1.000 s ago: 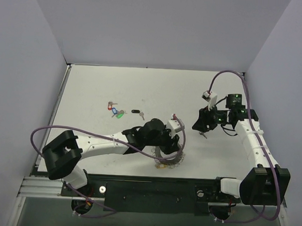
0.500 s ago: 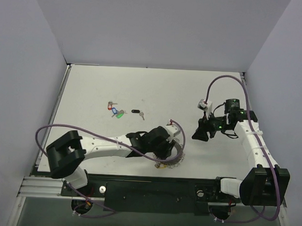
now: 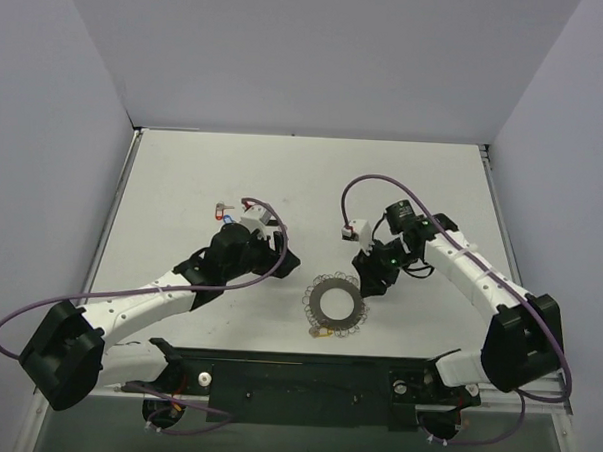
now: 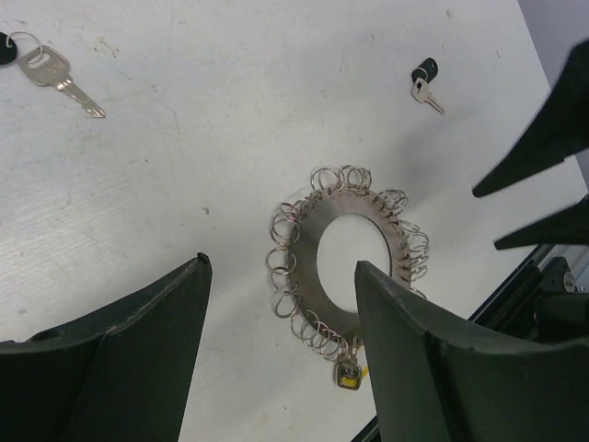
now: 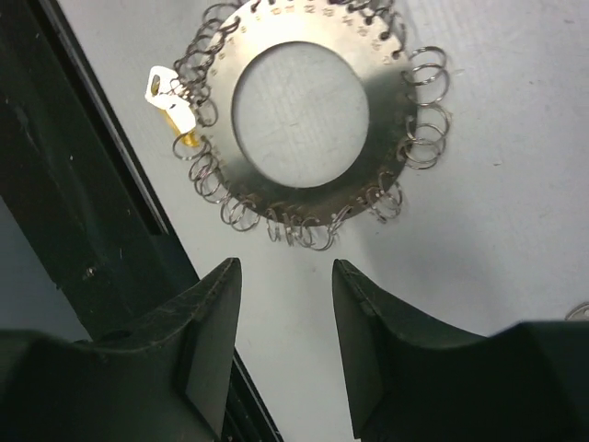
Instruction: Put the keys on the keyring
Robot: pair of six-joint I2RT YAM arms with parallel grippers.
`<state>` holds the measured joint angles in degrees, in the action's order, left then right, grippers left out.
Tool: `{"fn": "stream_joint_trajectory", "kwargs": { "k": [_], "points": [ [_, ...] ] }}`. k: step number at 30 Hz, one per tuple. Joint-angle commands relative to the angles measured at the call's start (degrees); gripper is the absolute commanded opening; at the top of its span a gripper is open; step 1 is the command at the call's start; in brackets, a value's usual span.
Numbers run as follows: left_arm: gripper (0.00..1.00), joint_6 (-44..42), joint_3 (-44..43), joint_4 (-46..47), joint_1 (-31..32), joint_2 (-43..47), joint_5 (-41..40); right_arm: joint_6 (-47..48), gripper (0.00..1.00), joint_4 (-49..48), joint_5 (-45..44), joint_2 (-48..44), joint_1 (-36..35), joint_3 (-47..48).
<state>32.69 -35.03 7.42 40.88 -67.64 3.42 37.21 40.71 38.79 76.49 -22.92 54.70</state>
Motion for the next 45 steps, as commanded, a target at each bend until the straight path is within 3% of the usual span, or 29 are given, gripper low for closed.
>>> {"fn": "stream_joint_trajectory", "kwargs": {
  "k": [1,8,12,18,36,45],
  "points": [
    [0.72,0.89,-0.04,-0.21,0.16,-0.39,3.44,-11.54,0.39,-1.51,-1.8,6.38,1.21,5.24],
    [0.7,-0.25,0.05,-0.83,0.08,-1.18,2.65,-35.41,0.31,-7.3,-0.29,18.67,1.38,14.63],
    [0.7,-0.78,0.4,-1.62,0.07,0.13,0.98,-43.17,0.31,-9.68,-2.3,23.88,0.77,17.99],
    [0.7,-0.69,1.89,-0.83,0.07,1.37,0.18,-44.51,0.19,-8.02,-5.65,31.35,-0.02,21.68],
    [0.7,-0.87,3.12,-0.92,-0.01,1.98,-0.17,-44.33,0.23,-6.08,-10.48,36.89,-1.69,22.12],
    [0.7,-0.87,3.3,-1.27,0.07,2.42,-0.52,-44.24,0.15,-5.82,-9.17,37.59,-2.39,22.12]
  ]
}}
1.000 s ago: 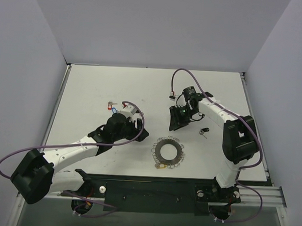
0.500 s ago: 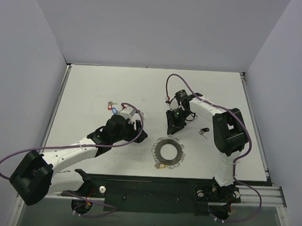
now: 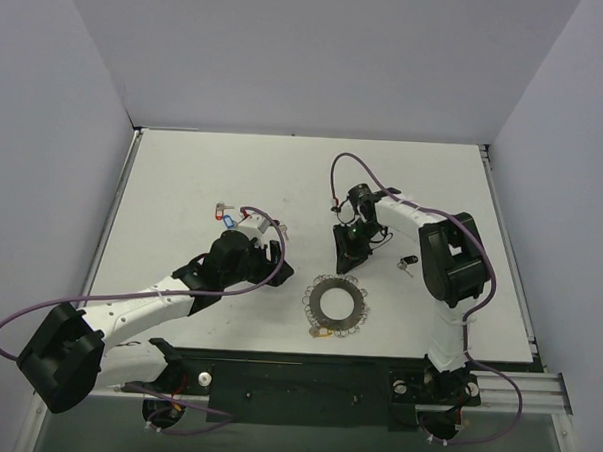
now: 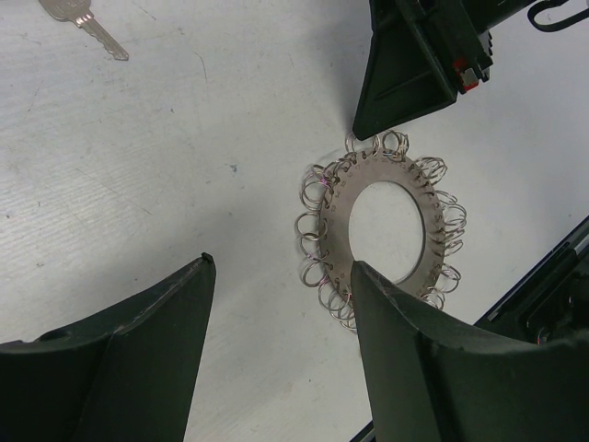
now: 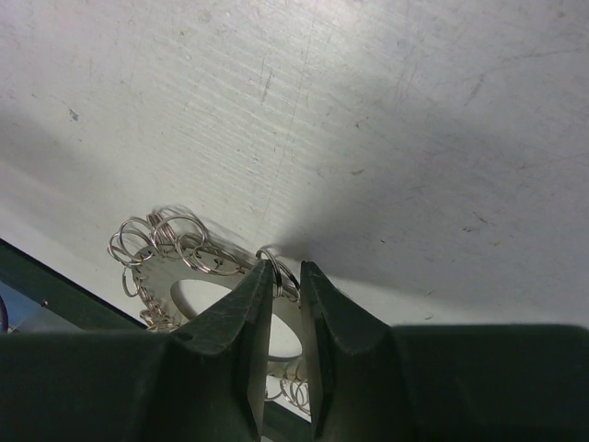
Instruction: Put the keys on the keyring
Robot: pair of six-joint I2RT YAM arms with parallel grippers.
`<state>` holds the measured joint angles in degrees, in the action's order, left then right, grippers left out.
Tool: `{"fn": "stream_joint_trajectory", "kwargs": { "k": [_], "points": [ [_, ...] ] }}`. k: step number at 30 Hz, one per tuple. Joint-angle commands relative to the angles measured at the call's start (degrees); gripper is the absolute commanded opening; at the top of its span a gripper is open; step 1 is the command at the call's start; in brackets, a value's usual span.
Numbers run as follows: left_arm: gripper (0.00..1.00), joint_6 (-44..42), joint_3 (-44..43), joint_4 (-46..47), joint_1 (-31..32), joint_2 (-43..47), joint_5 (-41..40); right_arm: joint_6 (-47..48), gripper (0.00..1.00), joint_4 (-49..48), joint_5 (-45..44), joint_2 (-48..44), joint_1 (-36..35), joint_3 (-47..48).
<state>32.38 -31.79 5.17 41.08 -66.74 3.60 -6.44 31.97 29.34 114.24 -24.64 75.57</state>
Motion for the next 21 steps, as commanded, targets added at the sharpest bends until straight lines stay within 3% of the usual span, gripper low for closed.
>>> {"fn": "stream_joint_trajectory", "kwargs": {
  "k": [1,10,21],
  "points": [
    [0.7,-0.56,0.06,0.98,-0.12,1.61,-0.7,-0.51,0.15,3.01,0.28,-0.15,-0.76,1.33],
    [0.7,-0.65,0.06,0.81,-0.12,1.61,-0.78,0.72,0.22,3.36,0.63,-2.08,-0.76,2.04],
    [0.7,-0.65,-0.64,0.72,-0.21,0.91,-0.43,1.08,0.22,3.45,1.42,-3.76,-0.67,2.21]
  ]
}}
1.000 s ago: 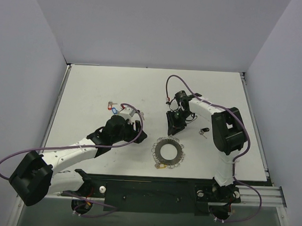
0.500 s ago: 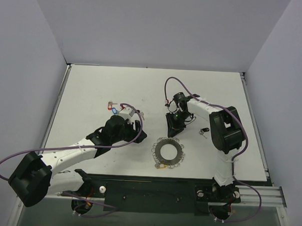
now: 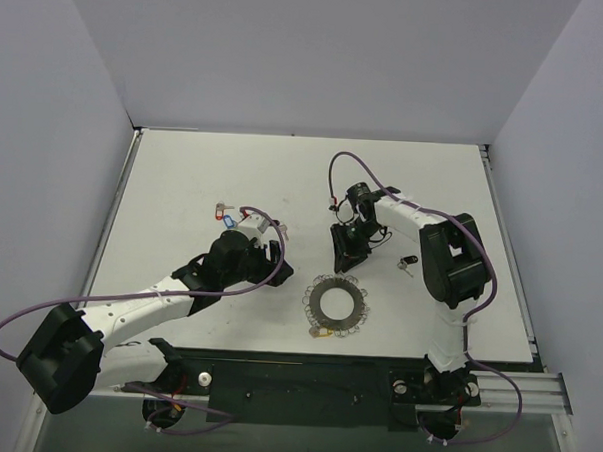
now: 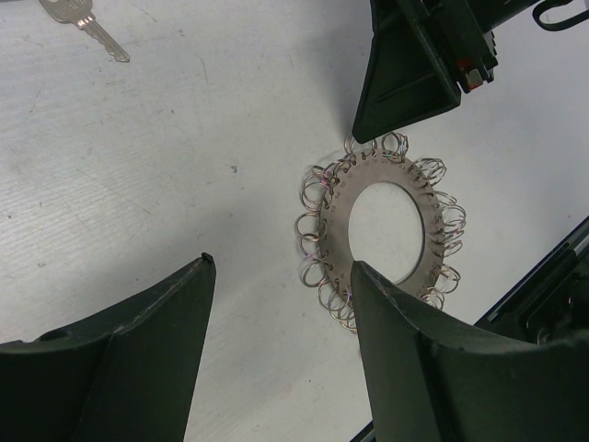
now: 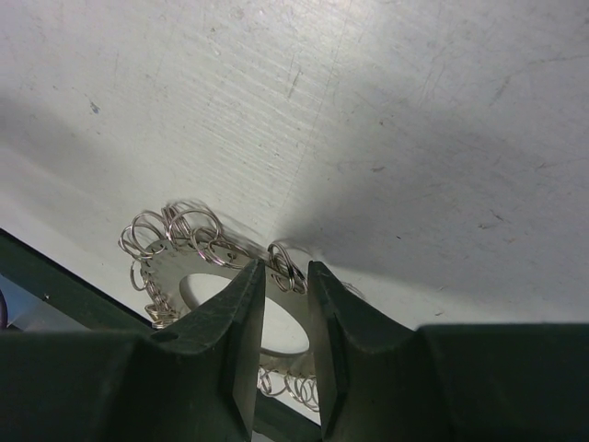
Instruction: Put the keys on the keyring
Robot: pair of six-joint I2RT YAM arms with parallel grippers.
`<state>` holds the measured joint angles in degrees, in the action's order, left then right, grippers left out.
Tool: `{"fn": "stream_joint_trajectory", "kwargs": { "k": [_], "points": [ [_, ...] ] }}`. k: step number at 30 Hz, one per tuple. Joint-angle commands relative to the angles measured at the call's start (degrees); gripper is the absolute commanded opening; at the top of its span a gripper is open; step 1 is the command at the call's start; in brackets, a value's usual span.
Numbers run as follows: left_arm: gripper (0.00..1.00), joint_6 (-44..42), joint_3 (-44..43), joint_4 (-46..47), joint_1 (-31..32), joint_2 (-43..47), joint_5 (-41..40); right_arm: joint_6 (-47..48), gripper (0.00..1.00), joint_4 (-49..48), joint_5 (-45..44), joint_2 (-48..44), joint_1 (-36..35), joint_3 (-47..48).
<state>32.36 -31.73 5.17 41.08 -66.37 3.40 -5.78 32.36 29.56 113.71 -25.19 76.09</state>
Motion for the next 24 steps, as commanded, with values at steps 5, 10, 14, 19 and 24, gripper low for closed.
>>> {"fn": "stream_joint_trajectory", "kwargs": {
  "k": [5,10,14,19,24],
  "points": [
    [0.7,-0.54,-0.62,0.72,-0.12,0.36,-0.32,0.42,0.19,3.33,2.08,-2.97,-0.3,1.69],
    [0.7,-0.45,-0.27,0.72,-0.12,0.63,-0.41,0.33,0.17,3.5,2.34,-2.7,-0.39,1.6],
    [0.7,-0.45,-0.18,0.63,-0.12,0.89,-0.5,0.16,0.16,3.76,2.78,-1.74,-0.65,1.6],
    [0.7,-0.37,0.0,0.46,-0.12,1.15,-0.76,0.68,0.16,4.03,2.43,-1.3,-1.09,1.86],
    [0.7,-0.45,0.0,0.28,-0.21,1.33,-0.85,1.21,0.17,4.29,1.47,-1.91,-1.0,2.3]
  ]
}}
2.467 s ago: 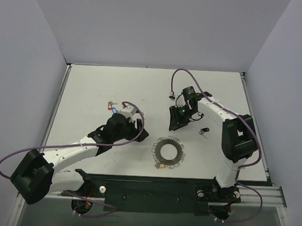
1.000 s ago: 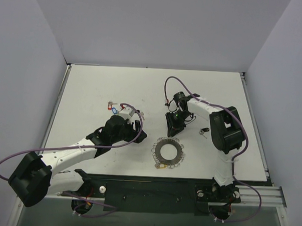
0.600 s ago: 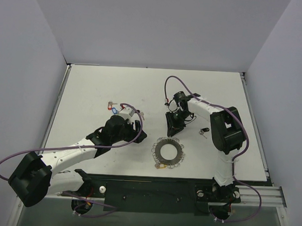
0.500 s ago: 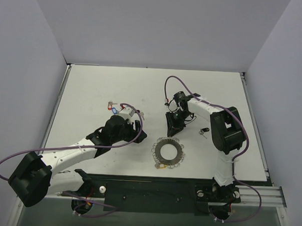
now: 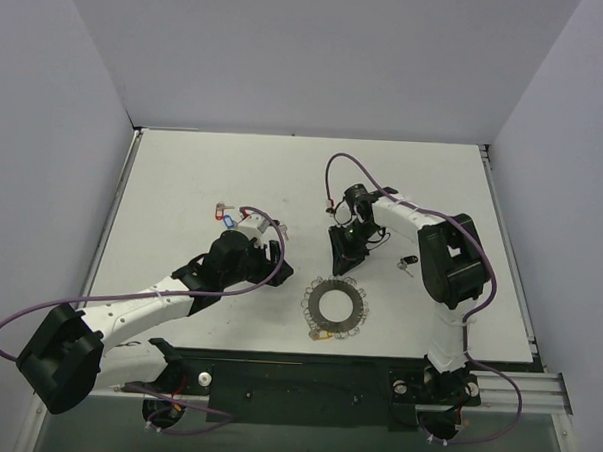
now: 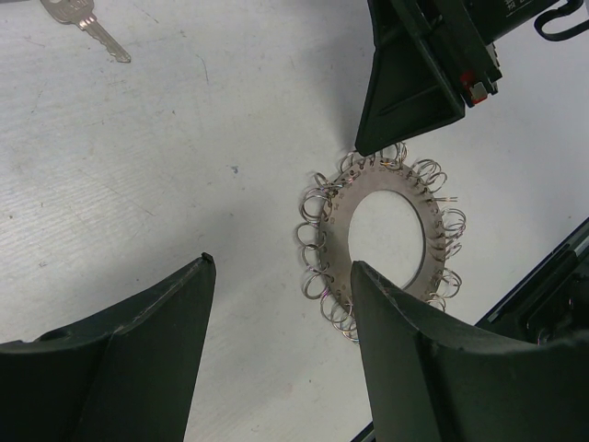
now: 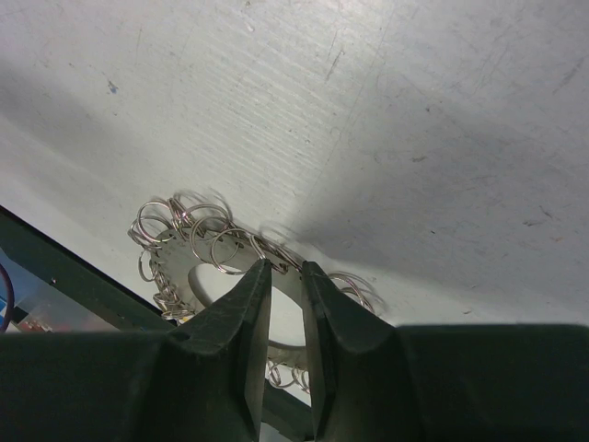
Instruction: Put the keys on the keyring
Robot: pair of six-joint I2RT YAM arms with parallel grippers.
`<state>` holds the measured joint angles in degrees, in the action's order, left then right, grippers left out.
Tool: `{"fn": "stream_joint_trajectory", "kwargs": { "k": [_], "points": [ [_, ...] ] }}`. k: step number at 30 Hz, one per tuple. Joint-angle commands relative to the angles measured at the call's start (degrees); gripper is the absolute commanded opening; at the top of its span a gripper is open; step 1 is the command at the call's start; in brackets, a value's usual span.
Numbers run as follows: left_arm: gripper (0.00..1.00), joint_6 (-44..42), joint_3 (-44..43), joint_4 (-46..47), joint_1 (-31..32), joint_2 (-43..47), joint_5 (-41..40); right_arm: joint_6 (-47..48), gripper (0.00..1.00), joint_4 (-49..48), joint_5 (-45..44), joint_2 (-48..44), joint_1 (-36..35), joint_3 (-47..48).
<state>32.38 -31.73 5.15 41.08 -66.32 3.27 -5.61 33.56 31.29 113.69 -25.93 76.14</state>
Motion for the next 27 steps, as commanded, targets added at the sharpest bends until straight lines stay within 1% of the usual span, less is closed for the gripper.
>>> {"fn": "stream_joint_trajectory", "kwargs": {
  "k": [1,11,18,27],
  "points": [
    [0.7,-0.48,0.0,0.3,-0.12,1.37,-0.72,1.21,0.18,3.09,-0.35,-2.15,-0.17,2.43],
    [0.7,-0.48,-0.09,0.13,-0.12,1.37,-0.72,1.04,0.2,2.83,0.0,-2.95,2.99,1.91],
    [0.7,-0.56,-0.27,-0.14,-0.21,1.46,-0.81,1.04,0.15,2.74,1.58,-1.19,2.64,1.38],
    [0.7,-0.65,0.0,-0.23,-0.12,1.9,-0.98,1.3,0.14,3.09,1.41,0.48,1.85,1.21]
  ]
}}
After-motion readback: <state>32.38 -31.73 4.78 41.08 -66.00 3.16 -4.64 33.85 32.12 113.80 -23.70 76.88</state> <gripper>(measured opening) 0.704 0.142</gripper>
